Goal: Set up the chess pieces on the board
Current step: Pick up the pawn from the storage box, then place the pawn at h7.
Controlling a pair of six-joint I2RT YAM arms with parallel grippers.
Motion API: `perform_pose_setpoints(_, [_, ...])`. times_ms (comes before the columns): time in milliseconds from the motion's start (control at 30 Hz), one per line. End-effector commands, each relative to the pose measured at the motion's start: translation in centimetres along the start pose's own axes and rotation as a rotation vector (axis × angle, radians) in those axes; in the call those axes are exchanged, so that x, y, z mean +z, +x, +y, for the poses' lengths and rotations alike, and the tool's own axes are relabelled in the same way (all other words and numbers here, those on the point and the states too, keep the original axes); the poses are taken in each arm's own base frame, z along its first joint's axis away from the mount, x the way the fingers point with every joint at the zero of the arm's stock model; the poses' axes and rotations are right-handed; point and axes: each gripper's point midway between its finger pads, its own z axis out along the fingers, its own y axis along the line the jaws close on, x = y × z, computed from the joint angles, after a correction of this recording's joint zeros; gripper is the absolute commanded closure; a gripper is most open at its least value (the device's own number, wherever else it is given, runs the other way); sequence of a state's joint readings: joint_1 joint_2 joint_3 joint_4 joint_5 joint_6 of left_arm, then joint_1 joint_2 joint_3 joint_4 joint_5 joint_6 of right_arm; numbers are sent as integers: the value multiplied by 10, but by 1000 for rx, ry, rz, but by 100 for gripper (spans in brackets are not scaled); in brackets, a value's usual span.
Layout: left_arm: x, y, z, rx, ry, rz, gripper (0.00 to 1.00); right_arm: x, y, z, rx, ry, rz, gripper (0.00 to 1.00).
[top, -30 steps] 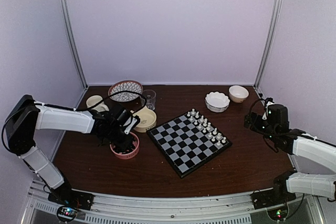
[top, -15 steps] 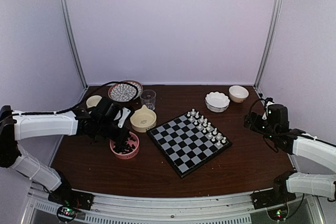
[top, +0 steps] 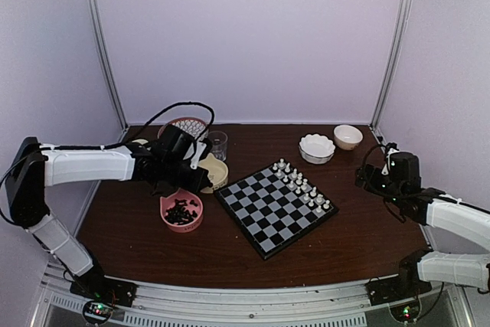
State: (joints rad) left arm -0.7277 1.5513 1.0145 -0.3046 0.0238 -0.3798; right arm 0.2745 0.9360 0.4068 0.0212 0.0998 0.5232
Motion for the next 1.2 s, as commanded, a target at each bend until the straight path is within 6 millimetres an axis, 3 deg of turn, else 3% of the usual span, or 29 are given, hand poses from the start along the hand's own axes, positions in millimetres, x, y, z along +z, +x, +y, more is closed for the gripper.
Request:
perform_pose_setpoints(0, [22,-17,-13,-36,54,-6,98,1,-11,10,5,-32,-16,4])
perform_pose_setpoints(267, [58,-35,-20,-22,61,41,99,0,-12,9,-3,-26,-23,4])
perform_pose_setpoints(500, [86,-39,-17,7,22,104,100,0,-13,10,-3,-30,-23,4])
perform_pose_setpoints(733, [95,-36,-12,26,-27,148,100,-1,-12,10,-2,-30,-23,4])
perform_pose_setpoints(1167, [100,-32,-19,49,-20,178,100,0,-12,10,-5,-29,-20,4])
